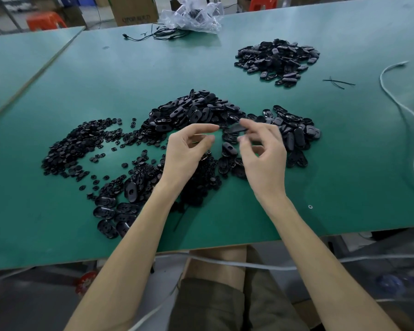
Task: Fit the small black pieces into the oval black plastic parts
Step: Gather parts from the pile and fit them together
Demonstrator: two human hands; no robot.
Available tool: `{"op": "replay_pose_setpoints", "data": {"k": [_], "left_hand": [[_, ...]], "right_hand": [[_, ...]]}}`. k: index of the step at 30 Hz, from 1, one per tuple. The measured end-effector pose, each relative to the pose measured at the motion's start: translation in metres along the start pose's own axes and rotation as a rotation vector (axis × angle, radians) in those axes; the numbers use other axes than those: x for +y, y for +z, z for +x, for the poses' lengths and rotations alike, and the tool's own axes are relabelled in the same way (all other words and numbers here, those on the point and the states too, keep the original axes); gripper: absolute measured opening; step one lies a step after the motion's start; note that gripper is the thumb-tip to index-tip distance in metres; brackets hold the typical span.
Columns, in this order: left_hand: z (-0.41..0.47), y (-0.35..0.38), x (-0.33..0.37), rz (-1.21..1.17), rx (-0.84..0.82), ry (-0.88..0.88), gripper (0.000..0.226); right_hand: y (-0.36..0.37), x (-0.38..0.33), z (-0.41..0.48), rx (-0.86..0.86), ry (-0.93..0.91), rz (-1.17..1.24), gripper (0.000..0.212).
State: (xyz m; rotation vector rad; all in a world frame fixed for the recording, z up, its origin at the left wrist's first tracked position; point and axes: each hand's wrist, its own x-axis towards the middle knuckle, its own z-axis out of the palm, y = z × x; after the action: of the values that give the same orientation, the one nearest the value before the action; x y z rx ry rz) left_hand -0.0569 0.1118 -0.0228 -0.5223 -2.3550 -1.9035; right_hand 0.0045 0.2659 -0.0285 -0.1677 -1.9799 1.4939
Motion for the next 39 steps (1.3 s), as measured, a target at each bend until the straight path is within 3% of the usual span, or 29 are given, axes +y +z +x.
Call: {"op": "replay_pose_setpoints", "data": {"k": [4,11,22,26,31,36,39], "left_hand": [[-0.001,0.000,-0.001,0.303,0.090,0.064,0.028],[-0.002,0.001,-0.012,0.746,0.067,0.021,0.027],[-0.003,-0.002,-0.013,0.714,0.105,-0.020,0.014],[-0.002,0.000,-0.007,0.629,0.138,0.030,0.012],[-0.004,0.003,-0.001,0.370,0.014,0.112,0.009],[-0.005,0.005,-0.003,0.366,-0.043,0.129,0.007],[-0.005,0.004,-0.009,0.538,0.011,0.145,0.010]], "right_hand": [[0.000,0.004,0.003,0.134,0.115,-0.008,0.054],[-0.001,0.008,0.004,0.120,0.225,-0.025,0.065],[-0.001,0.006,0.003,0.165,0.161,-0.050,0.046],[0.001,0.007,0.002,0.021,0.074,-0.109,0.032],[0.003,0.007,-0.001,-0.193,0.001,-0.143,0.028],[0.001,0.008,-0.002,-0.164,0.053,-0.140,0.017],[0.000,0.008,-0.002,-0.130,0.083,-0.137,0.014]]}}
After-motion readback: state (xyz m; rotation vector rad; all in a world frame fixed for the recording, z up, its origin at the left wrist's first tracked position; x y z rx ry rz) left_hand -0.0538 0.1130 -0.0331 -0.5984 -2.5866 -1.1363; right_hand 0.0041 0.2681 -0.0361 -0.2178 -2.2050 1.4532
